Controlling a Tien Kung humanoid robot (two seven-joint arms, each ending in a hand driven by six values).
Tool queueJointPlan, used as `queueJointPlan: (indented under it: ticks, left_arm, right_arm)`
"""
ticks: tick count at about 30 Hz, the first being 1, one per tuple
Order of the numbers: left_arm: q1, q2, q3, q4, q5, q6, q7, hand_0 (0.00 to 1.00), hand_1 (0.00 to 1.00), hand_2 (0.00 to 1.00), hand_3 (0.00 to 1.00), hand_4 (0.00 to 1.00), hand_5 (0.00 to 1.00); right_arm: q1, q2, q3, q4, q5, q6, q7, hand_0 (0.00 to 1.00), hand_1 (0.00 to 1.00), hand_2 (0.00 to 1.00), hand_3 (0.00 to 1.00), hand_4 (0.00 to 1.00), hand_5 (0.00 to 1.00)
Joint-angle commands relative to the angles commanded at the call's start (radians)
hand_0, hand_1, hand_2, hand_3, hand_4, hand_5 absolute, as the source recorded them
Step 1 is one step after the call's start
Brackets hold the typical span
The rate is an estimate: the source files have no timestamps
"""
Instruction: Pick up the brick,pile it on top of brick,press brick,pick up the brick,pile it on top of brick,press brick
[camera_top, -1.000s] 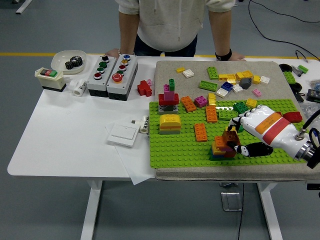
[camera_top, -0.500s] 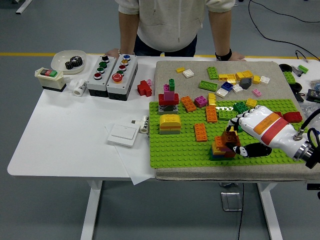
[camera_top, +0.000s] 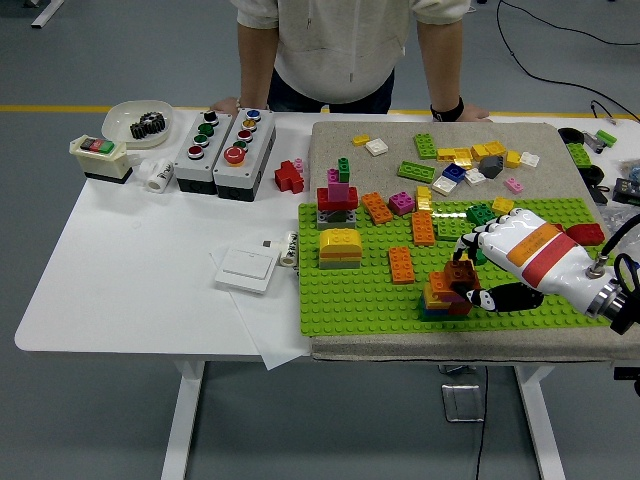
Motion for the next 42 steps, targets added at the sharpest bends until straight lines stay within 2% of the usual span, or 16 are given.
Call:
queueJointPlan:
  ticks: [25,26,32,33,38,39,42]
  left_arm:
    - [-0.002,0.000,-0.001,0.000,0.001,0.000,0.001,0.798,0.788,0.788,0.589,0.655,0.676]
    - [-0.001,0.000,-0.001,0.000,0.001,0.000,0.001,0.798,0.788,0.788,0.592,0.654,0.676]
    - [0.002,-0.001,-0.005,0.000,0.007,-0.001,0.004,0.798,0.788,0.788,0.592,0.654,0.676]
    - [0.003,-0.001,-0.006,0.000,0.009,-0.001,0.005,0.798,0.788,0.788,0.590,0.654,0.675]
    - [0.005,-0.002,-0.007,0.001,0.012,-0.001,0.006,0.798,0.788,0.788,0.590,0.654,0.675]
    - [0.005,-0.002,-0.008,0.001,0.013,-0.001,0.007,0.798,0.788,0.788,0.591,0.653,0.674]
    - [0.005,-0.002,-0.008,0.000,0.015,-0.001,0.007,0.798,0.788,0.788,0.591,0.653,0.674]
  right_arm:
    - [0.001,0.000,0.001,0.005,-0.007,0.012,0.000,0.269,0.442,0.524,0.553,0.730,0.440]
    - [0.001,0.000,0.001,0.005,-0.007,0.012,0.000,0.282,0.460,0.572,0.558,0.738,0.451]
    - [-0.001,0.001,0.000,0.004,-0.008,0.010,0.002,0.282,0.460,0.572,0.558,0.738,0.451]
    - [-0.002,0.001,0.000,0.004,-0.009,0.010,0.002,0.298,0.476,0.615,0.564,0.748,0.456]
    - [-0.004,0.002,0.000,0.005,-0.010,0.009,0.005,0.298,0.476,0.615,0.564,0.748,0.456]
    - [-0.004,0.002,-0.001,0.005,-0.010,0.009,0.006,0.346,0.509,0.696,0.590,0.768,0.460]
    - [-0.003,0.004,-0.001,0.002,-0.010,0.007,0.006,0.346,0.509,0.696,0.590,0.768,0.460]
